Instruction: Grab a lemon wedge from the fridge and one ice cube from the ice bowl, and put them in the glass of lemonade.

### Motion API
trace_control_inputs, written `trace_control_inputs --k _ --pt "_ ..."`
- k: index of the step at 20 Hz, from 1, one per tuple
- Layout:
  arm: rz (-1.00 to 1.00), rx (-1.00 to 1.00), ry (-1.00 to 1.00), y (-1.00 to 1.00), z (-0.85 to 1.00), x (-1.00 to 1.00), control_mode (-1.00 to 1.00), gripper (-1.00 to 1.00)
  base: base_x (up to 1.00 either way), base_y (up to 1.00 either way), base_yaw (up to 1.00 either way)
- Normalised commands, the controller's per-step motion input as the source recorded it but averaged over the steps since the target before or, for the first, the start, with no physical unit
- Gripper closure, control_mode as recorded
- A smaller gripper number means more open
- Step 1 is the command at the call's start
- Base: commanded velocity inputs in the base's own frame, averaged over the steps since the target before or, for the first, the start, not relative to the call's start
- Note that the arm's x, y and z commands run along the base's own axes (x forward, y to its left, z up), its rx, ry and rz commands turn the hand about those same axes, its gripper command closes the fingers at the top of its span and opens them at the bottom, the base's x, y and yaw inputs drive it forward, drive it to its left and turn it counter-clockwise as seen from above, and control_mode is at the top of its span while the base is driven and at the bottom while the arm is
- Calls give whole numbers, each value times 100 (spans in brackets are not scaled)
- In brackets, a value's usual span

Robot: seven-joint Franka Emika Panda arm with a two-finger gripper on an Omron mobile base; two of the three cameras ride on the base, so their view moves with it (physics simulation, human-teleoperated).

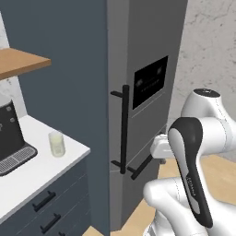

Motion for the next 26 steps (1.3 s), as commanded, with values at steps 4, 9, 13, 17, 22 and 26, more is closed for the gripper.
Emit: trace_control_inputs --k 4,9,13,17,22,26 --pt "0 0 0 0 0 0 100 -100 -5 41 -1" --pt "0 0 0 0 0 0 100 -100 -10 29 0" --pt "0 0 0 0 0 0 100 -100 0 2 0" --pt "0 0 0 0 0 0 100 -100 0 29 2" --pt "0 0 0 0 0 0 100 -100 0 11 2" --pt "0 0 0 0 0 0 100 -100 0 9 3"
